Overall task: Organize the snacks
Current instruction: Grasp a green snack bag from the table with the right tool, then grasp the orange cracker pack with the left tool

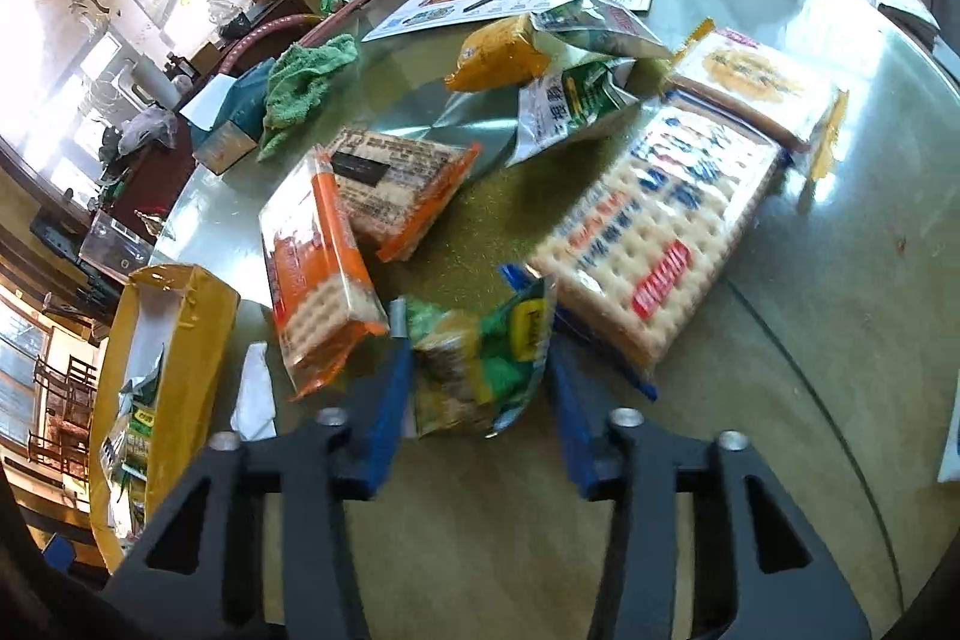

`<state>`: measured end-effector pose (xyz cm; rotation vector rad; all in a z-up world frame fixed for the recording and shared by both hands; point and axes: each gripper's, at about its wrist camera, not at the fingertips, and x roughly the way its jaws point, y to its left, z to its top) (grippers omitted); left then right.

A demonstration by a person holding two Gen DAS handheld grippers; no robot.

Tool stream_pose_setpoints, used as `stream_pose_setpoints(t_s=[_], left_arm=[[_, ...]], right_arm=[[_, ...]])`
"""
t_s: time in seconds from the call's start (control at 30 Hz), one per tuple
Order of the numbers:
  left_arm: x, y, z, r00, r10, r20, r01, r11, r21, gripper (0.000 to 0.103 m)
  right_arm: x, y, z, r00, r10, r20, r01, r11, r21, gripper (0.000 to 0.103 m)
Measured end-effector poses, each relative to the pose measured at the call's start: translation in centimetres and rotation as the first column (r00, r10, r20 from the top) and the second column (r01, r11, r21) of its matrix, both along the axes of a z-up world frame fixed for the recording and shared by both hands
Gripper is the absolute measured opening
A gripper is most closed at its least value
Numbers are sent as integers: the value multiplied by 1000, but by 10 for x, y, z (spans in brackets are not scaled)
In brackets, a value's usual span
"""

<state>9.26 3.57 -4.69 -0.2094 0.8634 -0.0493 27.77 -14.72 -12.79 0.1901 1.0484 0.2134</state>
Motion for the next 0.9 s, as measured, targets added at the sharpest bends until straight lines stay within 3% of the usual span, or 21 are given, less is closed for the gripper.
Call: stream_pose_setpoints(t_s=[0.13,0.27,0.37,0.43,0.5,0.63,0.77,0.9], left_arm=[[12,-7,-4,1000,-18,-21,18,1000,-5,80],[38,-18,-19,996,-40,-78,36,998,-55,80],[73,-29,-35,990,-55,-127,46,996,-74,80],[104,-42,-49,984,-64,-167,58,997,-41,79],[128,-47,-57,981,-39,-192,35,999,-26,79],[170,-48,-63,975,26,-221,-44,996,-75,79],[201,-55,-61,970,76,-232,-92,994,-58,80],[230,-69,-69,959,97,-268,-88,995,44,80]], right_arm=[[-25,-7,1,1000,30,-5,-30,1000,-6,40],[-71,-23,3,999,34,21,-34,999,-15,39],[-95,-39,3,1000,-6,27,6,1000,15,38],[-110,-51,4,997,-62,35,61,998,24,38],[-121,-58,5,996,-79,40,77,996,46,38],[-131,-59,5,997,-67,34,65,996,57,38],[-133,-58,4,997,-57,50,54,997,50,39],[-136,-60,2,997,-52,59,49,997,64,39]])
